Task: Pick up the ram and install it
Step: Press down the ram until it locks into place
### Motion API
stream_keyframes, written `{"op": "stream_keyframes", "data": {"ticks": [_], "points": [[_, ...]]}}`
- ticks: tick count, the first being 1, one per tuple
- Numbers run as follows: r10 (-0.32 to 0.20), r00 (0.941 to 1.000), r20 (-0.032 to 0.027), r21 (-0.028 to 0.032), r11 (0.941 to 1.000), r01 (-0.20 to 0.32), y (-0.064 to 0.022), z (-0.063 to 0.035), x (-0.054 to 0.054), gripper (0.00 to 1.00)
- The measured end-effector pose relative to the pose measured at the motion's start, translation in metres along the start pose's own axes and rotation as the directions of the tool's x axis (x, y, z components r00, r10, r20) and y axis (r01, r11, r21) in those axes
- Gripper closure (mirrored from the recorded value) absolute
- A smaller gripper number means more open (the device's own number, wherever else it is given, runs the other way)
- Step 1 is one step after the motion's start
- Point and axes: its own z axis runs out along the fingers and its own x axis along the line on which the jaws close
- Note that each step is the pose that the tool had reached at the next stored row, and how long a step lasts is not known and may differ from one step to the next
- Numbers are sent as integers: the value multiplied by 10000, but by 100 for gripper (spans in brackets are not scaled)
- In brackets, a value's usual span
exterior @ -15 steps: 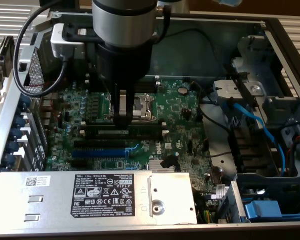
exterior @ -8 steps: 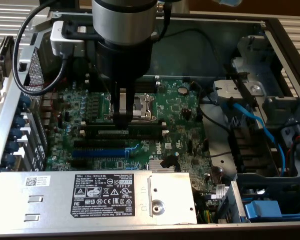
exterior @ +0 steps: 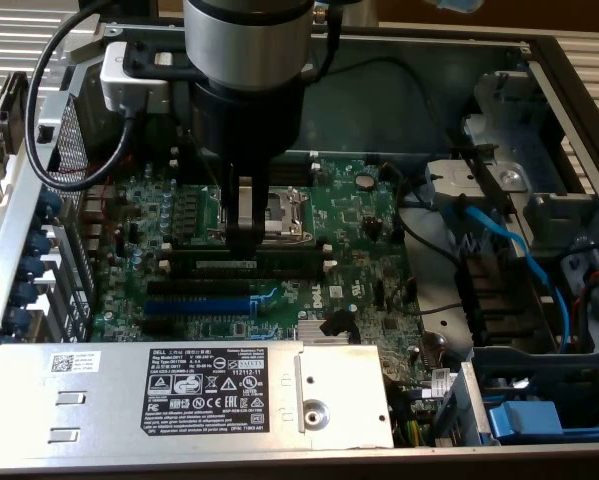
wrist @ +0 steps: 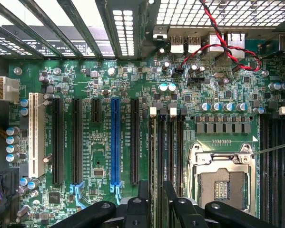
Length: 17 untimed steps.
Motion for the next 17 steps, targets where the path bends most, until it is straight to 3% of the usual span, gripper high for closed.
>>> {"op": "stream_keyframes", "data": {"ticks": [4, 17], "points": [[0, 10000, 0, 0, 10000, 0, 0, 0, 0, 89], [0, 10000, 0, 0, 10000, 0, 0, 0, 0, 90]]}}
